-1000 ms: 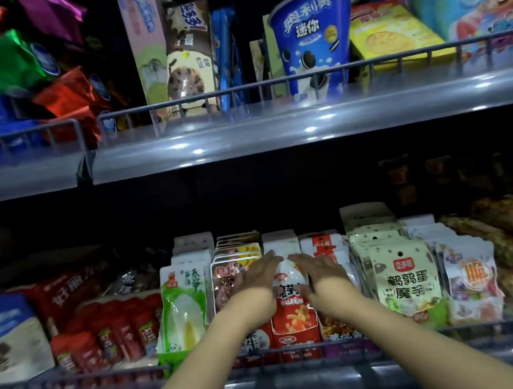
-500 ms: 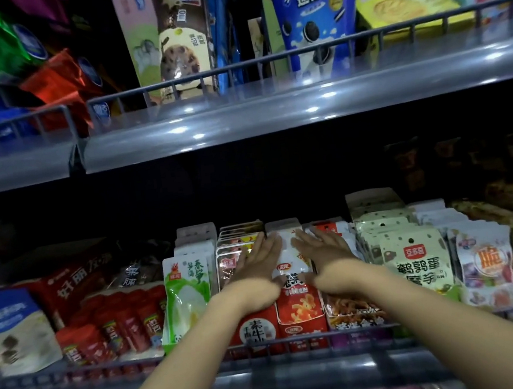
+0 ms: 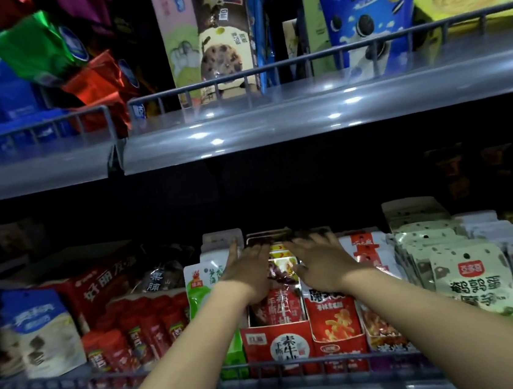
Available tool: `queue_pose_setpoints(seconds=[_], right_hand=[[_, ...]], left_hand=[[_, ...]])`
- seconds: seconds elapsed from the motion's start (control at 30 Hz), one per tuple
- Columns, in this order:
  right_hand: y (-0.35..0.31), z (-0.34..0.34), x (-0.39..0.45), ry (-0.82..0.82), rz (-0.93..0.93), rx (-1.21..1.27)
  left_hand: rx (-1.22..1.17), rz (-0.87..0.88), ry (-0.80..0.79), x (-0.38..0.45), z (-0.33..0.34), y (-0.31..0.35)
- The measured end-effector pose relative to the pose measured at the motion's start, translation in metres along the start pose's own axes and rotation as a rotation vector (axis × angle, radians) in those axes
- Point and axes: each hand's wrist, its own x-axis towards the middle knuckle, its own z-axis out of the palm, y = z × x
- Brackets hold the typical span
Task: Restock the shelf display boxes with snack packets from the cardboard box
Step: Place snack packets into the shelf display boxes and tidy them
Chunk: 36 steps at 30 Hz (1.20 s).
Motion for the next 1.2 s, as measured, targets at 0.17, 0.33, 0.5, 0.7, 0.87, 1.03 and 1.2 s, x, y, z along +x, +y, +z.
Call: queue_pose_setpoints(seconds=[0.17,0.33,0.5,0.7,0.87,1.03,1.2], right_hand=[[0.004,-0.002,0.006,0.034,-0.01,0.013],[0.003,-0.003,0.008,0.021,-0.011,0.028],[0.001,-0.009,0.003,-0.002,0.006,0.032],[-0.003,-0.019,0.019,-0.031,0.045,0.008],[0.004,-0.009,0.027,-0.047,0.08,0.092],[-0.002,-0.014,0.018,-0.028,0.041,-0.004],[-0.023,-0.025,0.008,0.146,-0.055,0.022]], left_hand=[[-0.066,0.03,-0.027,0.003,-0.006,0.0],[-0.149,0.056,-0.029,0.013,-0.003,0.003],[-0.066,0.017,0.1,0.004,-0.014,-0.006],[0.039,-0.007,-0.052,0.017,-0.021,-0.026],[-0.082,-0.024,-0.099,0.03,-0.007,-0.023],[0.004,0.041,0.009,0.024,-0.007,-0.03],[-0.147,-0.053,0.268,-0.005,-0.032,-0.047]])
